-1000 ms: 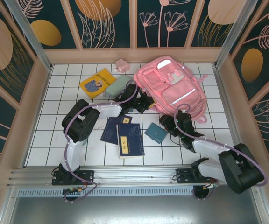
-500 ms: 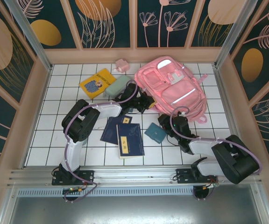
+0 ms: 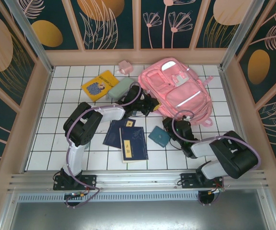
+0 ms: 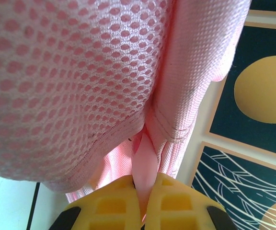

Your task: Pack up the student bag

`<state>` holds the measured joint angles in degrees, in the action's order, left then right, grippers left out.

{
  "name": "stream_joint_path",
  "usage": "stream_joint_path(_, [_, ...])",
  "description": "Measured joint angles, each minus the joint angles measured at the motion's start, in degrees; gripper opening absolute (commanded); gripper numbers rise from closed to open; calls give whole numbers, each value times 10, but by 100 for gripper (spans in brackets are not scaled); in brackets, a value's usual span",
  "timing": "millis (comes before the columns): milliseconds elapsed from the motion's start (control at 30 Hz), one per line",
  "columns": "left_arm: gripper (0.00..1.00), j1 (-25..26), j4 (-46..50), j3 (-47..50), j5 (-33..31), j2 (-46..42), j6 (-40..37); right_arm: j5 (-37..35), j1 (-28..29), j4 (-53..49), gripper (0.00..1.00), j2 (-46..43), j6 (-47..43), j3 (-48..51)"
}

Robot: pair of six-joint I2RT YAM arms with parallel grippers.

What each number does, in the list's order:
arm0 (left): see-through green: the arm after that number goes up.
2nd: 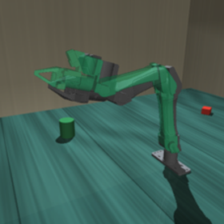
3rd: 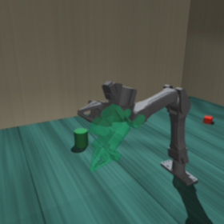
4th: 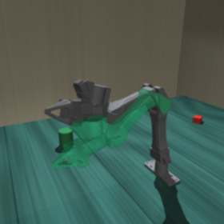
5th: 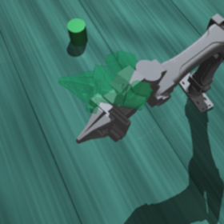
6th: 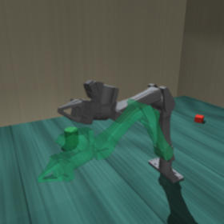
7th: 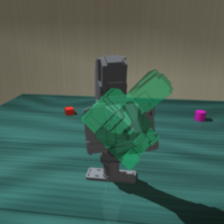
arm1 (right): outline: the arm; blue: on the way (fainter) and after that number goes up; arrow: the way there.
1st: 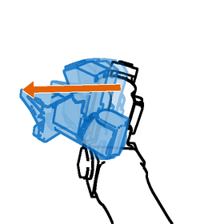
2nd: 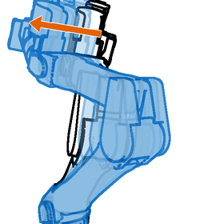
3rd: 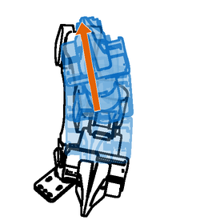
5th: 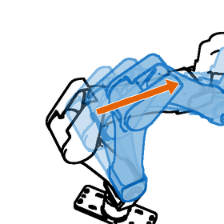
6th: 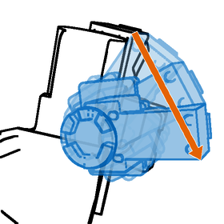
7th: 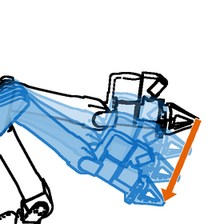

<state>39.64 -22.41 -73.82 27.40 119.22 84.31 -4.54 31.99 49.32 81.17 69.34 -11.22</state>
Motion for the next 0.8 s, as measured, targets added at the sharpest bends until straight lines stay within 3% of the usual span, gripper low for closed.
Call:
stream_joint_path(433, [0, -2, -3, 0, 5, 0, -2, -10, 0, -25, 0, -7, -9, -19])
stream_joint_path(500, [8, -3, 3, 0, 5, 0, -7, -16, 0, -50, 0, -24, -15, -19])
stream_joint_path(667, [41, -8, 39, -5, -7, 0, -46, -26, 0, -120, 0, -84, -38, -19])
stream_joint_path(800, [45, -12, 79, -7, -25, -16, -74, -27, -5, -147, 0, -107, -45, -18])
